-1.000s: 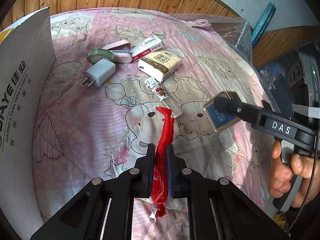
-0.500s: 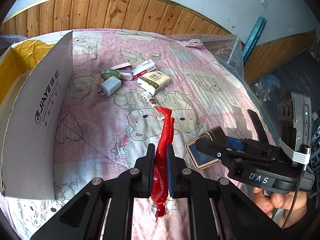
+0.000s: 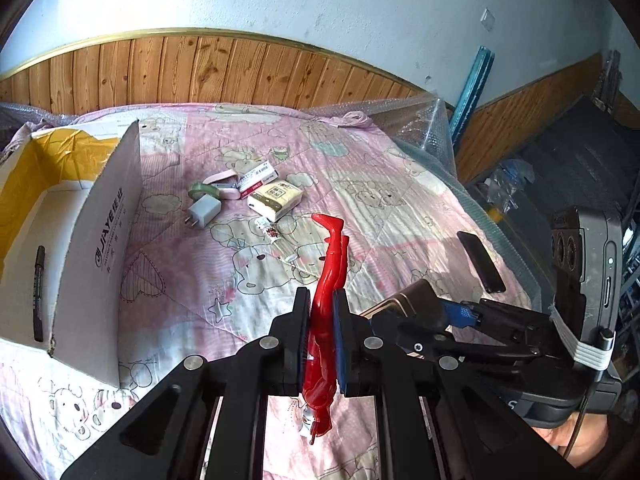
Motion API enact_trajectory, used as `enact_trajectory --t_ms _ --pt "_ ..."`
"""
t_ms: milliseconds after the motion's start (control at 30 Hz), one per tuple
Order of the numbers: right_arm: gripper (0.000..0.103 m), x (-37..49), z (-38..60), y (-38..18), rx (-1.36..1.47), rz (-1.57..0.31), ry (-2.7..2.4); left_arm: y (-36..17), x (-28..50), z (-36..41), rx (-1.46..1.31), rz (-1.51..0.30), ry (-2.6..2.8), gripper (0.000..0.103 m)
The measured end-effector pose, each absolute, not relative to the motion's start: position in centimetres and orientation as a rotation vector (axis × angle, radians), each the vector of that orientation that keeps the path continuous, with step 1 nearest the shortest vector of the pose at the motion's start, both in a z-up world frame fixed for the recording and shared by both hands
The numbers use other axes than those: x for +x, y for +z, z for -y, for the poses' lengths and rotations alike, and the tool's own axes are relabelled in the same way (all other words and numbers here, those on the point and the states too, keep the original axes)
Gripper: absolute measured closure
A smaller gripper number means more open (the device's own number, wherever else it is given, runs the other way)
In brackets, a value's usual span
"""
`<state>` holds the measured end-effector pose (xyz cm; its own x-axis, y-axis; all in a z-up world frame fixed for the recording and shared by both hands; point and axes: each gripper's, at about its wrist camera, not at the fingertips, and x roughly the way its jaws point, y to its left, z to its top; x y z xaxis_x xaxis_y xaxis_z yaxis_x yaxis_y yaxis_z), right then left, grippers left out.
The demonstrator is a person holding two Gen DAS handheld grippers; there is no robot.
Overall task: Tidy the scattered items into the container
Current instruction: 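Lift and carry the gold box and red figure over the cardboard box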
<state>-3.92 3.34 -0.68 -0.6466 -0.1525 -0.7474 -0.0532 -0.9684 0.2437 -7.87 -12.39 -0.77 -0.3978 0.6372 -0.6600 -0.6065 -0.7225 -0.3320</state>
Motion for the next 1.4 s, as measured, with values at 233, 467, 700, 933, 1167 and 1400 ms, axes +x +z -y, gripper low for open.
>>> enact_trajectory --t_ms 233,467,700,933,1167,1400 --pt "0.049 -3.0 0.5 1.1 1.245 0.297 -2.764 1.3 -7.0 16.1 -0.978 0.116 2.191 0.092" --pt "0.049 -3.0 4.4 2.9 1.208 0.210 -2.742 3.1 -7.0 20.4 -0.923 0.197 2.241 0.092" --pt "0.049 -3.8 7.4 4.4 1.183 0.149 -2.732 4.5 -8.0 24.0 -0.884 0.277 2.270 0.092" --pt "0.049 -5.5 9.8 5.0 1.175 0.105 -2.690 5.0 -9.7 27.0 -0.862 0.321 2.315 0.092" --pt "0.049 -8.2 12.5 4.9 1.179 0.084 -2.609 3.8 -12.0 31.0 -0.904 0.404 2.377 0.092" --pt "0.049 -11.9 15.0 5.9 1.140 0.069 -2.558 2.9 -15.1 33.7 -0.959 0.421 2.435 0.092"
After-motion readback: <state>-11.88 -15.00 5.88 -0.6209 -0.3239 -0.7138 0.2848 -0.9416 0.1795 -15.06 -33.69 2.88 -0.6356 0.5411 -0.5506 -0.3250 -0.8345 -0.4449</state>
